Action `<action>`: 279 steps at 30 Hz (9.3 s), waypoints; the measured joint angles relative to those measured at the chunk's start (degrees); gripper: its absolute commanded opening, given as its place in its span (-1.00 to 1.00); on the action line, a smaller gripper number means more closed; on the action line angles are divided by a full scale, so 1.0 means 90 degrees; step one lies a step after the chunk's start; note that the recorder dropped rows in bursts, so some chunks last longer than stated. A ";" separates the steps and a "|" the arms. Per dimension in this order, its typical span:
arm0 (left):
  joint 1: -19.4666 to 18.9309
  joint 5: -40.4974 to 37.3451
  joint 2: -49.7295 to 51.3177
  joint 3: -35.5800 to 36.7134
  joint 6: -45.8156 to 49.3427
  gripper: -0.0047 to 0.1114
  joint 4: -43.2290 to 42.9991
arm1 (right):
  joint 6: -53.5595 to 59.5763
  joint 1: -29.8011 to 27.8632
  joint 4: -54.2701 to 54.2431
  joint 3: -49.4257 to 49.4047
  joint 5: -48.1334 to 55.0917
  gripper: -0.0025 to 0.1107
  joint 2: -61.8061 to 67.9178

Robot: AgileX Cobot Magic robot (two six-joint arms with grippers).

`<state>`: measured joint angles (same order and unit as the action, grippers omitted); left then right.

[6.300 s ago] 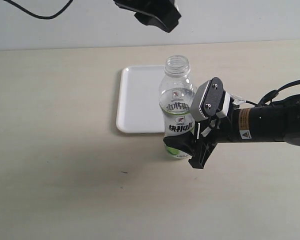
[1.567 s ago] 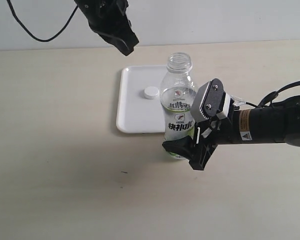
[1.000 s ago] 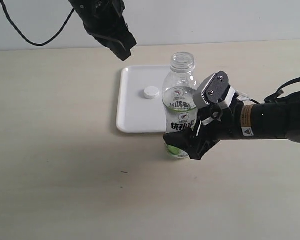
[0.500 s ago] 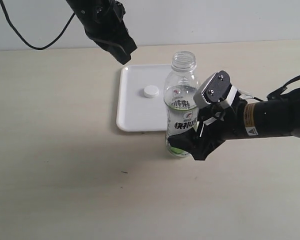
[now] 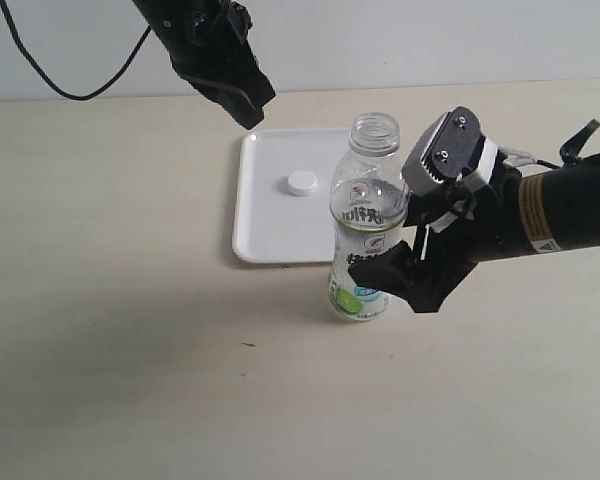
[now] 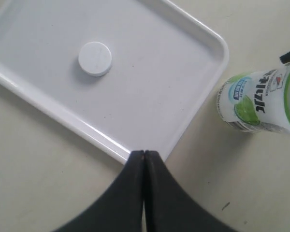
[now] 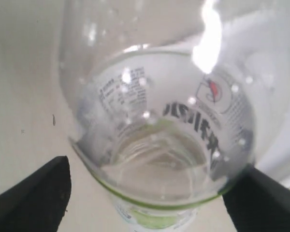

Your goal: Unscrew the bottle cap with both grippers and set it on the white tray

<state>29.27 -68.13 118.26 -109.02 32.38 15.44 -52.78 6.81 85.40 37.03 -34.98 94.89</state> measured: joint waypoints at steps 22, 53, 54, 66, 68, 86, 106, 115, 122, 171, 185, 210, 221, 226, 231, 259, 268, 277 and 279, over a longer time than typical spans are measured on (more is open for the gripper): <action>0.0000 -0.0038 -0.0045 0.0030 0.0100 -0.92 0.0290 | -0.3085 0.0000 0.1570 -0.0115 0.0124 0.45 -0.3298; 0.0000 0.3400 -0.6888 0.8177 0.6220 -0.92 0.7249 | -0.4774 0.0000 0.1624 -0.2079 -0.1349 0.45 -0.6230; 0.0000 0.3419 -0.7247 0.8415 0.6343 -0.92 0.7426 | -0.4818 0.0000 0.1624 -0.2079 -0.1365 0.45 -0.6230; 0.0000 0.3771 -1.0414 1.0701 0.7179 -0.92 0.9203 | -0.5217 0.0000 0.1263 -0.2211 -0.1632 0.26 -0.6230; 0.0000 0.3803 -1.0553 1.0964 0.7229 -0.92 0.9267 | -0.5273 0.0000 0.1263 -0.2211 -0.1659 -0.43 -0.6230; 0.0000 0.3813 -1.0625 1.1128 0.7345 -0.92 0.9307 | -0.5369 0.0000 0.0856 -0.2211 -0.0412 -0.95 -0.6230; 0.0000 0.3813 -1.0625 1.1128 0.7345 -0.92 0.9307 | -0.5504 0.0000 0.0625 -0.2211 -0.0149 -0.95 -0.6230; 0.0000 0.3813 -1.0625 1.1128 0.7345 -0.92 0.9307 | -0.5040 0.0000 0.0531 -0.2467 0.2268 -0.95 -0.7246; 0.0000 0.3813 -1.0625 1.1128 0.7345 -0.92 0.9311 | -0.4844 -0.0230 0.0420 -0.3329 0.3769 -0.95 -0.9423; 0.0000 0.3813 -1.0625 1.1128 0.7345 -0.92 0.9311 | 0.4801 -0.0675 -0.8755 -0.4088 0.4044 -0.95 -1.0501; 0.0000 0.3813 -1.0625 1.1128 0.7345 -0.92 0.9311 | 0.5179 -0.0675 -0.9152 -0.4088 0.4325 -0.95 -1.0501; -0.1736 0.6620 -1.3103 1.2097 0.7661 -0.92 0.9145 | 0.5187 -0.0675 -0.9167 -0.4088 0.4359 -0.95 -1.0501; -0.1780 0.6511 -1.3103 1.2097 0.8084 -0.92 0.9157 | 0.5187 -0.0675 -0.9167 -0.4088 0.4359 -0.95 -1.0501; -0.1780 0.6364 -1.3103 1.2097 0.7462 -0.92 0.8896 | 0.5187 -0.0675 -0.9167 -0.4088 0.4359 -0.95 -1.0501; -0.1780 0.7184 -1.3103 1.2097 0.4085 -0.92 0.6349 | 0.5187 -0.0675 -0.9167 -0.4088 0.4359 -0.95 -1.0501; -0.1780 0.7076 -1.3103 1.2113 -0.4240 -0.92 -0.1716 | 0.5187 -0.0675 -0.9167 -0.4088 0.4359 -0.95 -1.0501; -0.1780 0.7065 -1.3103 1.2110 -0.4250 -0.92 -0.1716 | 0.5187 -0.0675 -0.9167 -0.4088 0.4359 -0.95 -1.0501; -0.1780 0.7065 -1.3103 1.2110 -0.4250 -0.92 -0.1716 | 0.5187 -0.0675 -0.9167 -0.4088 0.4359 -0.95 -1.0501; -0.1780 0.7065 -1.3103 1.2110 -0.4255 -0.92 -0.1716 | 0.5187 -0.0675 -0.9167 -0.4088 0.4359 -0.95 -1.0501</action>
<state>13.25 -4.54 0.32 -0.03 -5.92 0.00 -6.10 0.73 2.89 0.24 4.25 0.38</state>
